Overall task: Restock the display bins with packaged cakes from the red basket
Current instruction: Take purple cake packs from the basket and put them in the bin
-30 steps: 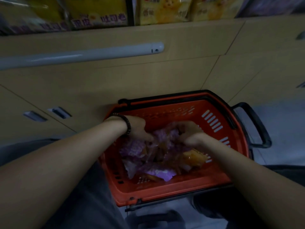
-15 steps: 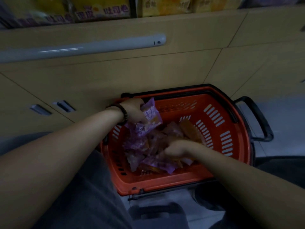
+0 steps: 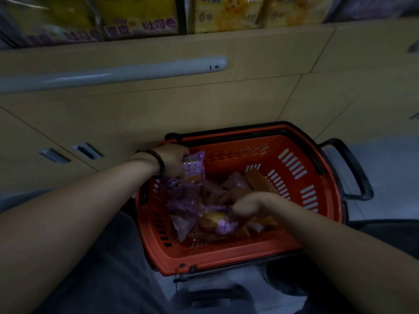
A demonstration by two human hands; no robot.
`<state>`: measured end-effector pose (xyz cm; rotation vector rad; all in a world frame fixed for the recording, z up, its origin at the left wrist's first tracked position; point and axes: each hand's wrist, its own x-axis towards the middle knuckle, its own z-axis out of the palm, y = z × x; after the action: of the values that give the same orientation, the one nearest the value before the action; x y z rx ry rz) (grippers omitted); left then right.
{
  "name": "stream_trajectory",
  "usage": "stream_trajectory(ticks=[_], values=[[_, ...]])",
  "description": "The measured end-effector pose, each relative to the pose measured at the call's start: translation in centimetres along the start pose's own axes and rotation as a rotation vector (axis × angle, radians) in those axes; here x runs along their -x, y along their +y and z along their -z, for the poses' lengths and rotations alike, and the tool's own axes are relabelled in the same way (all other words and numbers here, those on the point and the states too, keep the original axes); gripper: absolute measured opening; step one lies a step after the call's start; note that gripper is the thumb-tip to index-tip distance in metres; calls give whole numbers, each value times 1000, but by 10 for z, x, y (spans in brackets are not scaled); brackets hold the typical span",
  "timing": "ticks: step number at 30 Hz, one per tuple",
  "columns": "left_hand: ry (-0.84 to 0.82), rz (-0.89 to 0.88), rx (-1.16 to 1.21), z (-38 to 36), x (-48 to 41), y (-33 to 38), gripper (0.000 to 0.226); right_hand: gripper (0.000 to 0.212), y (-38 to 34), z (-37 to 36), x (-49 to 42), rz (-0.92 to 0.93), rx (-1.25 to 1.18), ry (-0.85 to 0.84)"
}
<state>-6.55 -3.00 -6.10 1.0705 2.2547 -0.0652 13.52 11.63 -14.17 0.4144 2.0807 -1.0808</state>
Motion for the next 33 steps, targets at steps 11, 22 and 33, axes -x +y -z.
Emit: stream_trajectory(ticks=[11, 22, 33], values=[[-46, -220, 120, 13, 16, 33, 24, 22, -20, 52, 86, 152, -765, 16], [-34, -258, 138, 73, 78, 84, 46, 29, -46, 78, 195, 280, 3, 520], [622, -460, -147, 238, 180, 193, 32, 47, -78, 214, 375, 749, 59, 1200]])
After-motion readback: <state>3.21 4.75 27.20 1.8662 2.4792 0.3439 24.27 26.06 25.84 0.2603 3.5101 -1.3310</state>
